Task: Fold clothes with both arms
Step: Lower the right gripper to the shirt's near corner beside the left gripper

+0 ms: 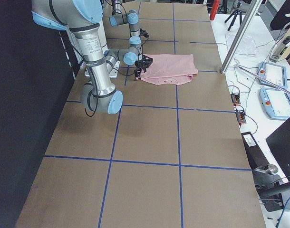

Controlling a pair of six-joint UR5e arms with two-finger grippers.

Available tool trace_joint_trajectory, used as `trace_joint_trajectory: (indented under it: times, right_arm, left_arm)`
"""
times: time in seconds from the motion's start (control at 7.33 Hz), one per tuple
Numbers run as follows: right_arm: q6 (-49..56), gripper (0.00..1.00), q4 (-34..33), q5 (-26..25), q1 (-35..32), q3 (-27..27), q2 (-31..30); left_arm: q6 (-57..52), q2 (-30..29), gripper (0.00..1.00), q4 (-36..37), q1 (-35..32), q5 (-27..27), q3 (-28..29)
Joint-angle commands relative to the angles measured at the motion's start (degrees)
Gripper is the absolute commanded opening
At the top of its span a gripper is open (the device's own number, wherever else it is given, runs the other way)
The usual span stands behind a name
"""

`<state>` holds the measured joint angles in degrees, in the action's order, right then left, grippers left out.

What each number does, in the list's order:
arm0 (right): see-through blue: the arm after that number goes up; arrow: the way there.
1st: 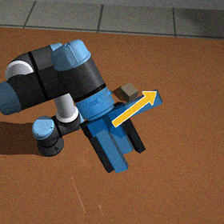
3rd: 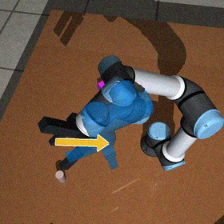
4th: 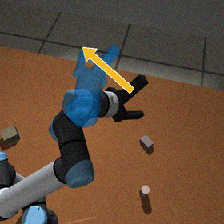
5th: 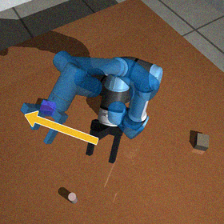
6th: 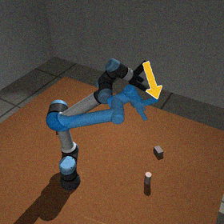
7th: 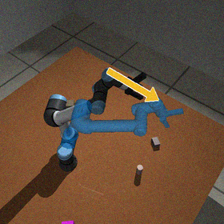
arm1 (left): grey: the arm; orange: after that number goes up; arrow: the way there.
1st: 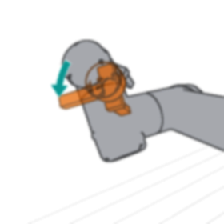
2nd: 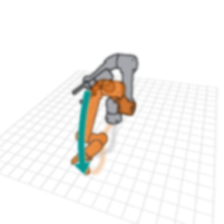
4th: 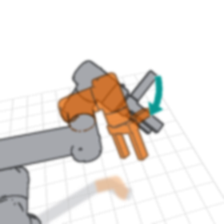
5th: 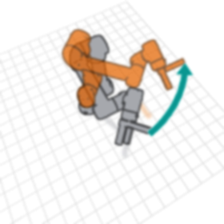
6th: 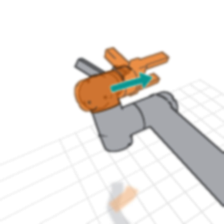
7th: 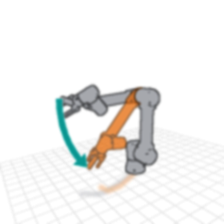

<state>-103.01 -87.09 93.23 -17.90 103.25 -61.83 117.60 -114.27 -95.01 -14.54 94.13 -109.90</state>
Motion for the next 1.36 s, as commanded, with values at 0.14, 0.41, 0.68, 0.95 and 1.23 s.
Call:
trace_joint_trajectory:
  times: [0.14, 0.41, 0.68, 0.95, 1.23]
  right_arm:
    - [0.97, 1.0, -0.01, -0.07, -0.39, -1.91, 0.05]
    - [0.8, 0.75, -0.01, 0.11, -0.39, -1.65, 0.49]
    - [0.97, 0.38, -0.01, 0.37, -0.39, -1.74, 0.49]
    - [1.06, 0.3, -0.01, 0.72, -0.39, -1.82, 0.4]
    - [1.15, 0.0, -0.01, 0.81, -0.39, -1.74, 0.49]
  left_arm:
    - [0.0, 0.01, 0.0, 0.0, 0.04, 0.0, 0.04]
    - [0.0, 0.1, 0.0, 0.0, 0.04, 0.0, 0.04]
    - [0.0, 0.19, 0.0, 0.0, 0.04, 0.0, 0.04]
    - [0.0, 0.19, 0.0, 0.0, 0.04, 0.0, 0.04]
    - [0.0, 0.1, 0.0, -0.09, 0.04, 0.0, 0.13]
